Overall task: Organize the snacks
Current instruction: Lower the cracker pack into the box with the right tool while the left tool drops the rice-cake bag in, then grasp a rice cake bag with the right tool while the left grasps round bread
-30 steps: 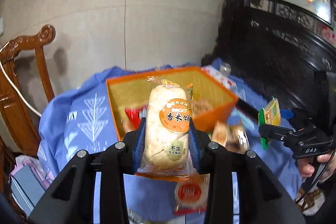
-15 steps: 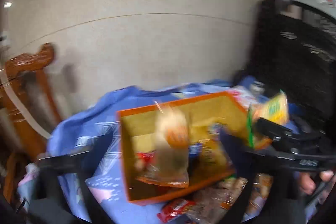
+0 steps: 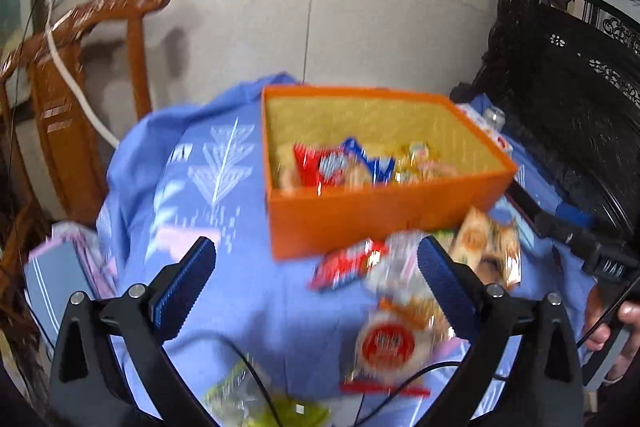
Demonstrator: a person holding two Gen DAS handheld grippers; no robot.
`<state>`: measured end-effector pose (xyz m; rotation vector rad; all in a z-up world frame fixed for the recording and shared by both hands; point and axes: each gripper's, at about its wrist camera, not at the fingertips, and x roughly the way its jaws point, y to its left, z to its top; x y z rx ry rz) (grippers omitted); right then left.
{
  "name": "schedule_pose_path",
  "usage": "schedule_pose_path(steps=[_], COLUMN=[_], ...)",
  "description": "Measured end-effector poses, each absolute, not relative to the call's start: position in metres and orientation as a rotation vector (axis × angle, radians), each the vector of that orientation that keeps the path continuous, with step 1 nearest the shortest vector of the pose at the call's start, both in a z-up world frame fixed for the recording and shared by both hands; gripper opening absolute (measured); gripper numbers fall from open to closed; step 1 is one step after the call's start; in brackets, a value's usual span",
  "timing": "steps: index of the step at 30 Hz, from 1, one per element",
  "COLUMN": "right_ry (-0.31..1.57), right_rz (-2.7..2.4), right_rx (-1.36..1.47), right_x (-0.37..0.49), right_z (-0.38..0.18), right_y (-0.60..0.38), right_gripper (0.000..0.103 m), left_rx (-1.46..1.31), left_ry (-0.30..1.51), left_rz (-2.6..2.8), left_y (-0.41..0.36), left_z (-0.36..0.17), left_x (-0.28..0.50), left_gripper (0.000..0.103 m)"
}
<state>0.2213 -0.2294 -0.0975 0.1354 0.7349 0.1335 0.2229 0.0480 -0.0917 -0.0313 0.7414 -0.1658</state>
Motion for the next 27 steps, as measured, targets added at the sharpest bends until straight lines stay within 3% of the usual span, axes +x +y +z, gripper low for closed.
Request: schedule_pose_path(steps=[13,22,27], right_ry=[0.888,0.81,0.895], right_rz=[0.115,0.099,0.09], right_rx=[0.186,0.269,0.345], right_x=[0.189,0.236,0.264], right_z=[-0.157,-0.14,-0.159], right_y=[-0.228,-0.22,-0.22], right_gripper=[0.099,0.099,0.099], left_rx=[-0.116,-0.115,-0.138], left_ry=[0.815,0.801,0.795], left_rz=[-0.177,-0.201,-0.199], left_y=[0.049,0.039,0.044], left_z=[-0.138,-0.137,-0.138], left_x=[0.164,0.154,0.151], left_gripper=[0.099,0.099,0.099])
